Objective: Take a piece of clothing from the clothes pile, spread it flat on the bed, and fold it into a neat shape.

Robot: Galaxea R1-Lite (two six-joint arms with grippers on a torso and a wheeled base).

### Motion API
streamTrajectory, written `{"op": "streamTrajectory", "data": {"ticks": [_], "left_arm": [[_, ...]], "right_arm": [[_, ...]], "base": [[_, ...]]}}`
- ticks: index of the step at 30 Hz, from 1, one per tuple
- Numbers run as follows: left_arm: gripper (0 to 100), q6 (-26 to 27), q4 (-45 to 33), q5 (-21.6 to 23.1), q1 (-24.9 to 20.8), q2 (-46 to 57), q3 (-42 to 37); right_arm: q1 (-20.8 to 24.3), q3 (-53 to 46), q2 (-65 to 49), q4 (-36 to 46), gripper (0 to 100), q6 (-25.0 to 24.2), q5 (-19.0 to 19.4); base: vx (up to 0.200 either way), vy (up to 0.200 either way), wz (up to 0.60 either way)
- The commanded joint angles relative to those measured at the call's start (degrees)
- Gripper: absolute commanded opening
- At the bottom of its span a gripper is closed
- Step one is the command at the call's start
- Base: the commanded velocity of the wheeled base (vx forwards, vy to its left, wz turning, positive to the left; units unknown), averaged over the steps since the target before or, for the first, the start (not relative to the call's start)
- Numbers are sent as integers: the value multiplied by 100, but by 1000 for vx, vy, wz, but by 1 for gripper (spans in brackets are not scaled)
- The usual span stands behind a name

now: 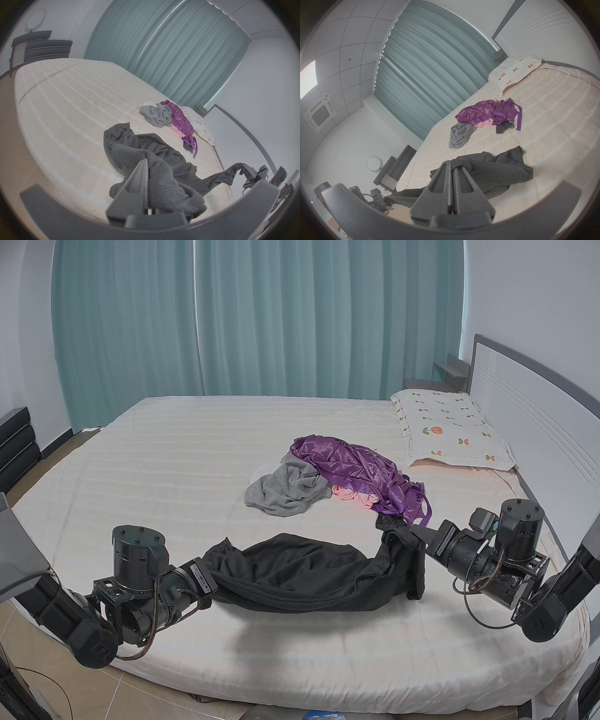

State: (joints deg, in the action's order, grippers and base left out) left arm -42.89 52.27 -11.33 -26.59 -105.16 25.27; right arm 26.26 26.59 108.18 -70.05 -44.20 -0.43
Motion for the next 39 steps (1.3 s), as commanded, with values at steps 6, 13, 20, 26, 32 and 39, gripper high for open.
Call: {"op": "streamTrajectory", "data": {"ticks": [6,13,20,26,32,39], "left_arm": [[0,-9,116,-10,-22,-22,-5],[0,-370,125,201,22,48,57],[0,-378,125,227,57,83,74],[0,-370,116,227,66,215,74],[0,-370,116,236,92,171,57],[0,-370,116,236,119,285,57]], "right_arm": [[11,-13,19,0,0,-1,8],[11,-31,37,-9,0,-1,8],[-24,-22,1,-27,0,-1,-1],[-42,13,28,-44,0,-1,-1],[-68,22,89,-53,0,-1,8],[-147,66,81,-97,0,-45,-1]], "base": [[0,0,0],[0,86,0],[0,200,0],[0,200,0],[0,200,0],[0,200,0]]}}
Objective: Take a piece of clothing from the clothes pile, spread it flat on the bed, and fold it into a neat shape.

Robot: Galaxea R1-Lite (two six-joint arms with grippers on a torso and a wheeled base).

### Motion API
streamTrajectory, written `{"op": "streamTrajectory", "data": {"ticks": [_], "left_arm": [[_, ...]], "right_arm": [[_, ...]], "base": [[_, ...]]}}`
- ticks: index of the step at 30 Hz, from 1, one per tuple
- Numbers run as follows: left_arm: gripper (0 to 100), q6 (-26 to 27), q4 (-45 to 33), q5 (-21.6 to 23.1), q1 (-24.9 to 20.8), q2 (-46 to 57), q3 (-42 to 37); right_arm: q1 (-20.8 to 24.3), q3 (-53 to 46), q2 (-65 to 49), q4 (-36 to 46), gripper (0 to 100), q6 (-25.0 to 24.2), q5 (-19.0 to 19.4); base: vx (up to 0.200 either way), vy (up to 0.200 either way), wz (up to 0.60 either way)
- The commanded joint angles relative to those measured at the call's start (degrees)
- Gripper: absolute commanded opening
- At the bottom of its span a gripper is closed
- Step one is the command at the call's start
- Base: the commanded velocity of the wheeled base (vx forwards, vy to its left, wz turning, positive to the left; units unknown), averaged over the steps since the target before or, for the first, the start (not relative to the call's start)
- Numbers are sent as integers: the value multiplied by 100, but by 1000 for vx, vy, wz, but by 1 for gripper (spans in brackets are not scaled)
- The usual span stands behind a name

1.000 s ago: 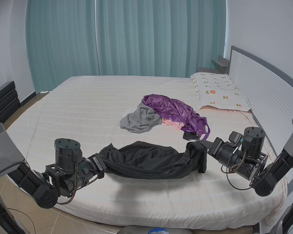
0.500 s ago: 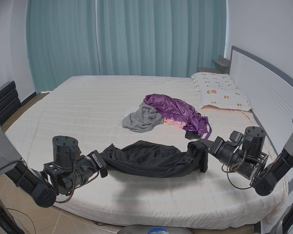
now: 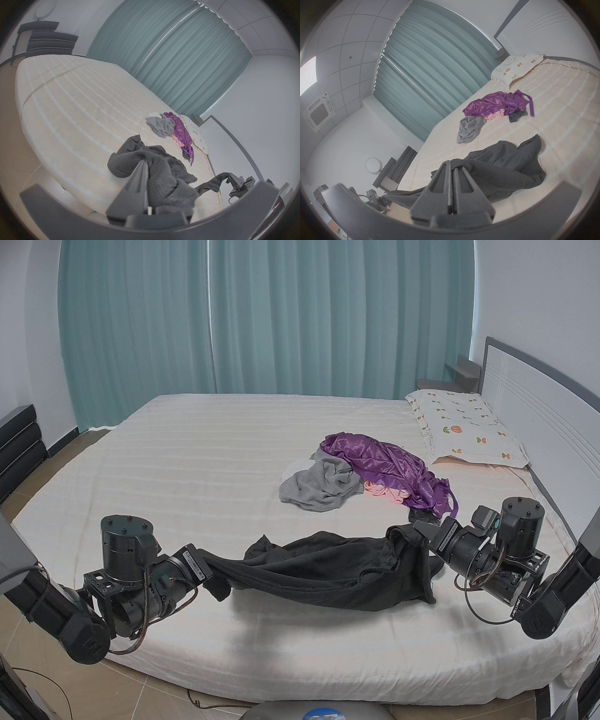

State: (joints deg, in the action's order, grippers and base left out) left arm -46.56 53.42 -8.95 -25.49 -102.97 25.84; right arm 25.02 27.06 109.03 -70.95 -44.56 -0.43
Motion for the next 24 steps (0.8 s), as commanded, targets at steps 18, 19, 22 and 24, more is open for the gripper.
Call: {"op": "streamTrajectory", "data": {"ticks": [18,19,22,24], "left_arm": [[0,15,19,-10,9,164,-18],[0,15,19,-10,9,181,-18],[0,15,19,-19,9,190,-27],[0,24,19,-19,9,225,-36]], "right_arm": [[-93,-8,-75,-323,0,0,-45],[-93,1,-75,-323,0,-9,-45],[-93,1,-75,-341,0,-9,-45],[-93,1,-75,-376,0,-9,-45]], "base": [[0,200,0],[0,200,0],[0,200,0],[0,200,0]]}}
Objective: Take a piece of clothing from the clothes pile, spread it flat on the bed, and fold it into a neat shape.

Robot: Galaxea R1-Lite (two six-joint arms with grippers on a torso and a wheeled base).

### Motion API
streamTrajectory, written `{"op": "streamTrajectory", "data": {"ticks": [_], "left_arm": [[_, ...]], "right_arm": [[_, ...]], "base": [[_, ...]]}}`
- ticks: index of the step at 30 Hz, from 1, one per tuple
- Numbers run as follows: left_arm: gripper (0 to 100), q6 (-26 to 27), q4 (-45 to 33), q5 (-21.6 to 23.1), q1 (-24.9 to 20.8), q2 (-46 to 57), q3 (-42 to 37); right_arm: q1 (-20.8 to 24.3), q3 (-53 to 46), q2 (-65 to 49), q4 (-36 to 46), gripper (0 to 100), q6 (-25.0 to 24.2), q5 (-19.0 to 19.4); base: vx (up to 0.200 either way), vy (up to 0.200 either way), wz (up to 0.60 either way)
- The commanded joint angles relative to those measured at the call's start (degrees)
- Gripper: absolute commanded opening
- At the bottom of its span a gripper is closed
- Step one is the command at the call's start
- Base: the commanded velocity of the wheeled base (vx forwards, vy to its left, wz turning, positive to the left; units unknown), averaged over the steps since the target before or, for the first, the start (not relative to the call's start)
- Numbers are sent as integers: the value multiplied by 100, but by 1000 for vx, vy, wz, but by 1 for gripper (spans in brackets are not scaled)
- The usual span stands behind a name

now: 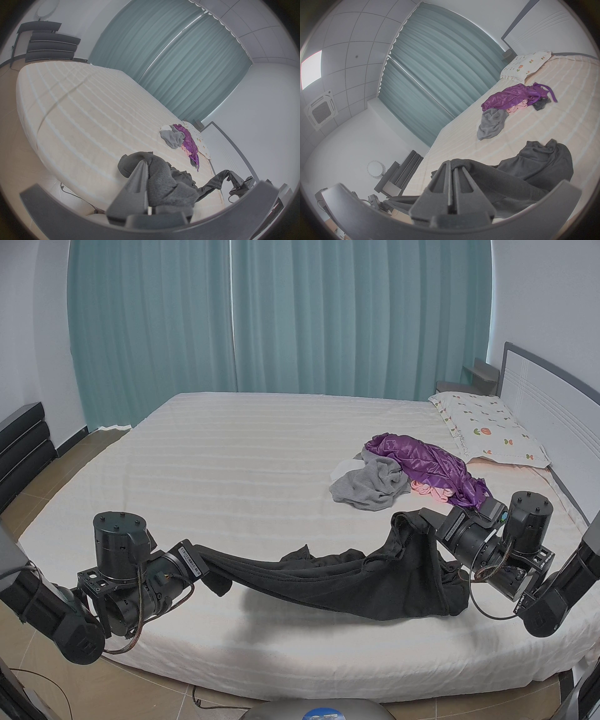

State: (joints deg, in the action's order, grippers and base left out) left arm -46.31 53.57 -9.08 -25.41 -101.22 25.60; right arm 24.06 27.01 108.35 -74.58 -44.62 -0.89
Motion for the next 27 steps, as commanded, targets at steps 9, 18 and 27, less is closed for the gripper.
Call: {"op": "streamTrajectory", "data": {"ticks": [9,18,27], "left_arm": [[0,-1,5,-6,0,58,-20],[0,8,5,-6,0,102,-29],[0,17,-4,-15,0,102,-29]], "right_arm": [[-42,14,-7,-30,0,-12,1],[-51,-3,-7,-30,0,-3,10],[-51,-3,-7,-30,0,-3,19]], "base": [[0,200,0],[0,200,0],[0,200,0]]}}
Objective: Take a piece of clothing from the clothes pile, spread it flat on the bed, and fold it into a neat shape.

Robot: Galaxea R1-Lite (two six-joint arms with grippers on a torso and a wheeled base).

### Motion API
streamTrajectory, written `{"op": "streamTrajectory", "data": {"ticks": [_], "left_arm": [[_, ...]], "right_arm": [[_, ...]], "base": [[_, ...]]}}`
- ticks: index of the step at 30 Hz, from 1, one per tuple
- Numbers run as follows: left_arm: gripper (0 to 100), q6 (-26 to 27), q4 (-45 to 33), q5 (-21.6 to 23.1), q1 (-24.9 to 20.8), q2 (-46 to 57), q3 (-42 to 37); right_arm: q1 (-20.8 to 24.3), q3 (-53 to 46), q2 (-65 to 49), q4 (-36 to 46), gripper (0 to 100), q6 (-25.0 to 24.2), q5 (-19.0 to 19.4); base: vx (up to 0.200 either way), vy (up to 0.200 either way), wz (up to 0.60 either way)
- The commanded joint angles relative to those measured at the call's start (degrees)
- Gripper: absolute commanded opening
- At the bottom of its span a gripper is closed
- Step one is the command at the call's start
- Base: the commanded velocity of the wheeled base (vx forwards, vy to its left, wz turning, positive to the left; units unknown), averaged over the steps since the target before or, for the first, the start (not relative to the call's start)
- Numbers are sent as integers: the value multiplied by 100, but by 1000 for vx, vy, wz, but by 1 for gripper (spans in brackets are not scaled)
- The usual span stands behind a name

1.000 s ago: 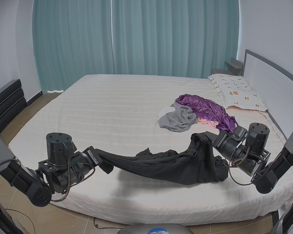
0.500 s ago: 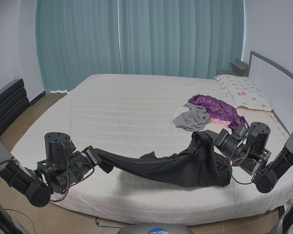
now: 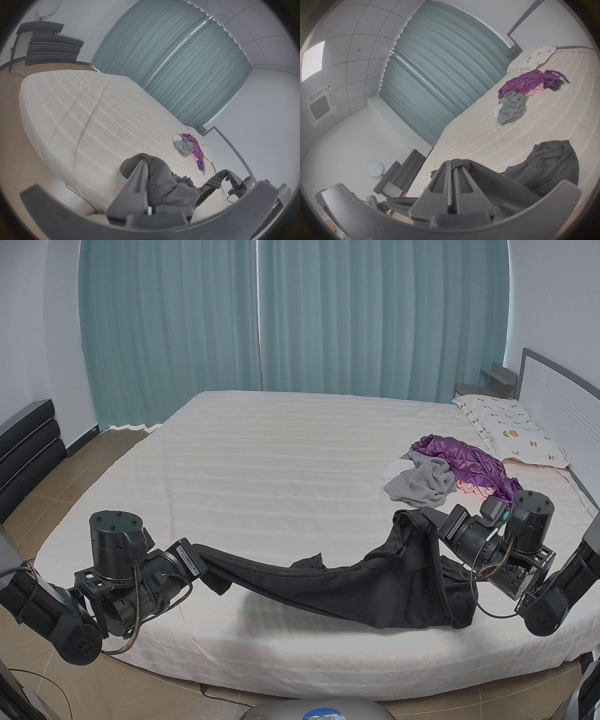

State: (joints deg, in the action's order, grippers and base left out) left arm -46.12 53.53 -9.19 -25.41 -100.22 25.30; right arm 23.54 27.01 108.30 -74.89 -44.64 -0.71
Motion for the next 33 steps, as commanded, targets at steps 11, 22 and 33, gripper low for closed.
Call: {"op": "streamTrajectory", "data": {"ticks": [11,22,33], "left_arm": [[0,-3,8,-12,-70,55,-121],[0,-11,8,-56,-325,310,-473],[0,33,-62,-232,-817,1453,-851]], "right_arm": [[-60,-205,-169,9,0,-9,0],[-42,-988,-811,0,0,-18,-17],[151,-1638,-2753,203,0,52,-26]], "base": [[0,73,0],[-55,0,0],[-164,0,0]]}}
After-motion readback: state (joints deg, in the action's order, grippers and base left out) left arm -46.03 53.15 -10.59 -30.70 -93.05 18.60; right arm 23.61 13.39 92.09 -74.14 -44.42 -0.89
